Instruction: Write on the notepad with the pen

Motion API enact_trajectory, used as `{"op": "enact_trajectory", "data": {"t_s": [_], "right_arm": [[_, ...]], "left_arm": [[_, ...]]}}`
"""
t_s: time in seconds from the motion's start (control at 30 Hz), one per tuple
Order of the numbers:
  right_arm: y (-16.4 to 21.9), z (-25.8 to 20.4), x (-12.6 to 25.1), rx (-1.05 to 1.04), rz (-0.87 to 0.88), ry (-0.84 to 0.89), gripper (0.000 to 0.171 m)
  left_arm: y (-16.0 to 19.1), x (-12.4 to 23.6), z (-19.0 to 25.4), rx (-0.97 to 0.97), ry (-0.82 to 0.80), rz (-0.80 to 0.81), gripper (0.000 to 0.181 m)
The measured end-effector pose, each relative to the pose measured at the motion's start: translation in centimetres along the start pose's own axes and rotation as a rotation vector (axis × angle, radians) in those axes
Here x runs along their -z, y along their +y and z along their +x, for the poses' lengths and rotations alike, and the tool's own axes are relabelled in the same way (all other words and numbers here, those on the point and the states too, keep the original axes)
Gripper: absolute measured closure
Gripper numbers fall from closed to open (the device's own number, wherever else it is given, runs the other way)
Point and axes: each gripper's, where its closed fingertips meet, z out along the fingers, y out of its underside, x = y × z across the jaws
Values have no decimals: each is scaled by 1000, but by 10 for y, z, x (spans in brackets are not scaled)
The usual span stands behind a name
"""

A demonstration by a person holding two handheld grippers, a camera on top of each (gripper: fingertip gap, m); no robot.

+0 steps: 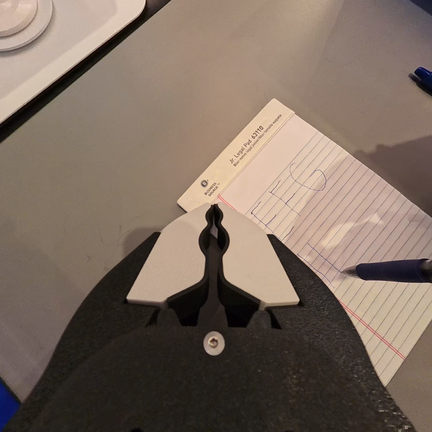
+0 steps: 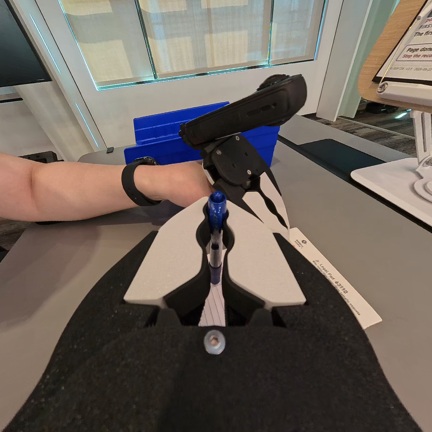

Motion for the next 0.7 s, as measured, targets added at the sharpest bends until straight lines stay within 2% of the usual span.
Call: {"op": "enact_trajectory", "data": {"t_s": [0.07, 0.2, 0.43, 0.7], "right_arm": [[-1, 1, 1, 6, 9, 5, 167], [-21, 3, 7, 34, 137, 25, 167], [-8, 10, -9, 15, 83, 22, 166], [-4, 14, -9, -1, 57, 27, 166]], "left_arm": [[0, 0, 0, 0, 0, -1, 181], [0, 0, 0, -2, -2, -4, 181], [0, 0, 0, -5, -5, -4, 181], [0, 0, 0, -5, -4, -5, 181]]}}
